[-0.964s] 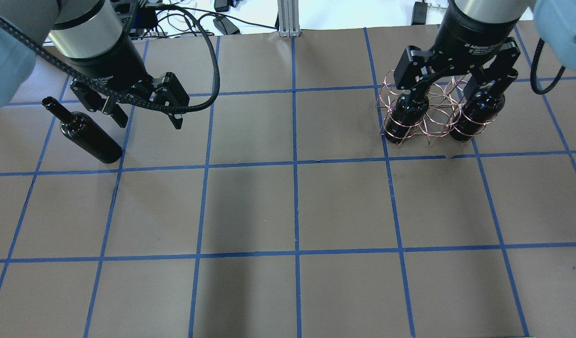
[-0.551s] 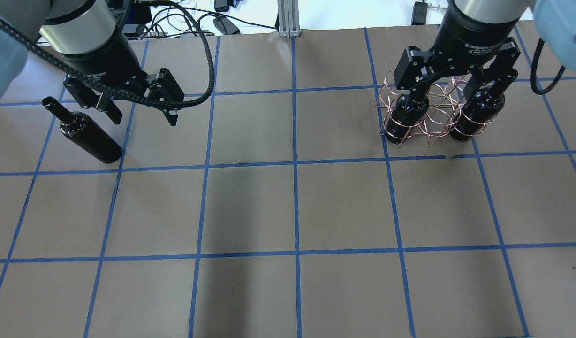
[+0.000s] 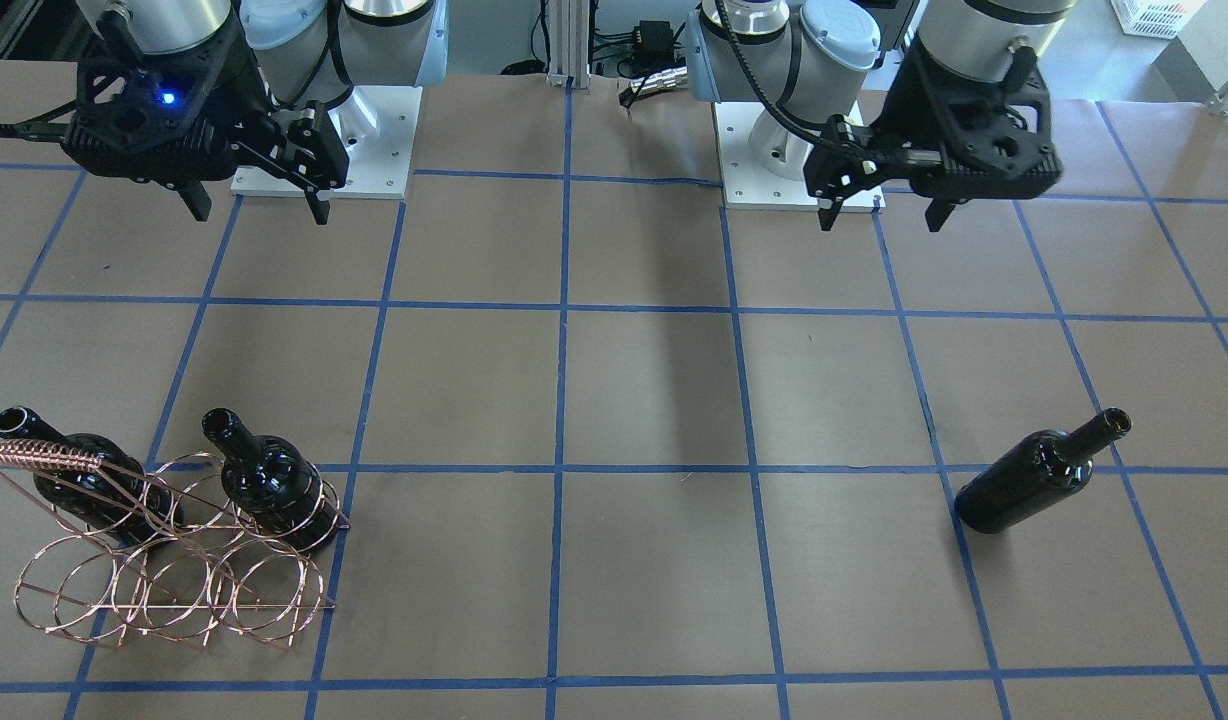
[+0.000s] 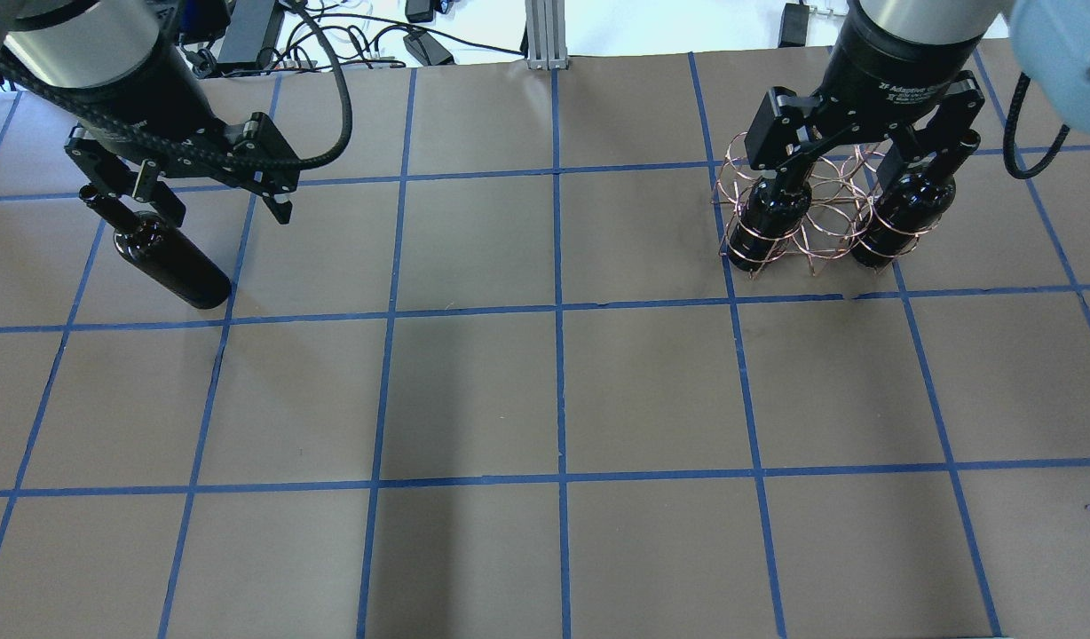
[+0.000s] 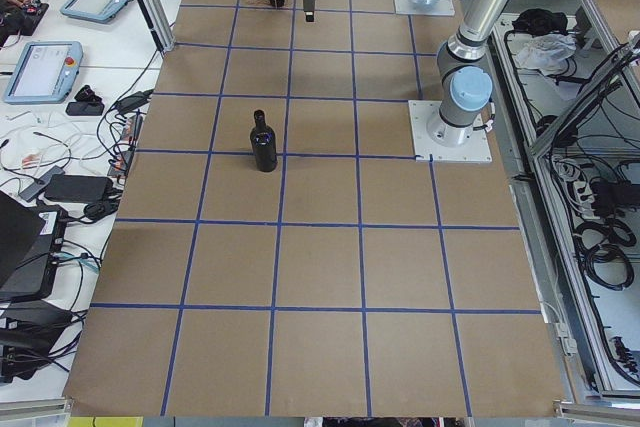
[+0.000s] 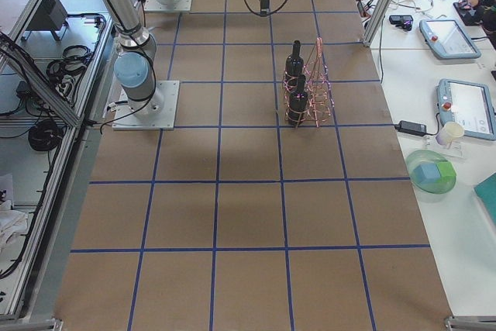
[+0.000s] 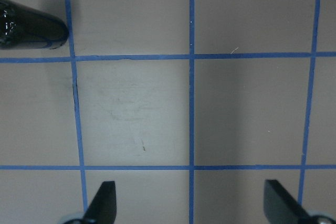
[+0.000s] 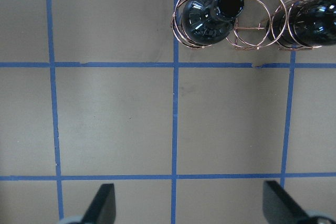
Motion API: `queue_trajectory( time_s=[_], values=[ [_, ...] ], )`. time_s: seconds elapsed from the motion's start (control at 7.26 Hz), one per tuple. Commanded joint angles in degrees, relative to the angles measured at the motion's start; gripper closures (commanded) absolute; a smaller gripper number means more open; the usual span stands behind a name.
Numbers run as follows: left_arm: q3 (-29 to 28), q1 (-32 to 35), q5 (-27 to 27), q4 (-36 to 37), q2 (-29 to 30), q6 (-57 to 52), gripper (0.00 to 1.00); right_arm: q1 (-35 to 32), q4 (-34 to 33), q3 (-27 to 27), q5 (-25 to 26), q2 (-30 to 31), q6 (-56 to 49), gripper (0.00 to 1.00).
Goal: Place wine into wine basket
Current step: 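Move the left gripper over the loose dark wine bottle's neck, then lower the left gripper and close it on the bottle neck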
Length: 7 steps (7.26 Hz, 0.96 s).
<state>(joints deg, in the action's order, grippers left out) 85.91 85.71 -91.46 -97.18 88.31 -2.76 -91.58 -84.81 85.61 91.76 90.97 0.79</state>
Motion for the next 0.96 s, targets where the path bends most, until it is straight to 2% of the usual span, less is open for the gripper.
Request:
queue_trajectory(
  time_s=[0.0,0.14,0.41,0.69,0.83],
  values=[
    [0.0,-8.9,-0.2,4.0,0.8,-12.4,0.00,0.0,0.0,0.0,0.0,0.0,0.0,0.00],
    [0.0,-11.6,0.3,7.8,2.1,-15.8,0.00,0.0,0.1,0.0,0.0,0.0,0.0,0.00],
    [-0.6,-17.3,0.2,7.9,5.7,-21.1,0.00,0.0,0.1,0.0,0.0,0.0,0.0,0.00],
    [-1.9,-19.3,-0.3,12.9,9.6,-26.0,0.00,0.0,0.0,0.0,0.0,0.0,0.0,0.00],
    [-2.1,-19.9,-0.3,13.1,10.8,-27.2,0.00,0.0,0.1,0.0,0.0,0.0,0.0,0.00]
  ],
)
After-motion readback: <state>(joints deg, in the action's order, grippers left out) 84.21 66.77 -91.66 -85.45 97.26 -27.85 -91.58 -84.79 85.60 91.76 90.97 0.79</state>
